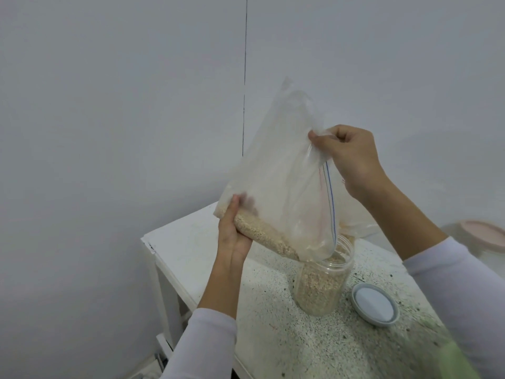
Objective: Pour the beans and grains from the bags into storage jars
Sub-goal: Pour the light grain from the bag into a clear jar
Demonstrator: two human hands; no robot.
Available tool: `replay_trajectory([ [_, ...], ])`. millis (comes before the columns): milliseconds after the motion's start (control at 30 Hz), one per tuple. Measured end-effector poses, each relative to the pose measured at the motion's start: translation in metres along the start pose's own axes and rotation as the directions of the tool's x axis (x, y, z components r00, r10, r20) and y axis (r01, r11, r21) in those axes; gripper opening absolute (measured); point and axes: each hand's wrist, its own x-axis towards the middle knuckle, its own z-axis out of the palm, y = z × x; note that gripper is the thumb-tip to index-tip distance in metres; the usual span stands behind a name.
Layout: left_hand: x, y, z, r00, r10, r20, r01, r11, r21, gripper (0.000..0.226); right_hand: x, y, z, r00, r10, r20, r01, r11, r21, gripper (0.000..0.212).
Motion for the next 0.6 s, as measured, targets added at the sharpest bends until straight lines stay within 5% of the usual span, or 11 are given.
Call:
replay_trajectory([
  [367,0.008,0.012,0.013,0.995,-0.005,-0.1,-0.002,0.997,-0.075,0.003,-0.003,-0.001,-0.039,0.996,0.083,0.033,-0.083,0.997,-0.008,0.021],
  [600,0.003,0.015,0.012,0.985,0.078,-0.157,-0.073,0.997,0.04,0.01,-0.003,0.001,-0.054,0.996,0.015,-0.083,-0.015,1.0,0.006,0.015],
])
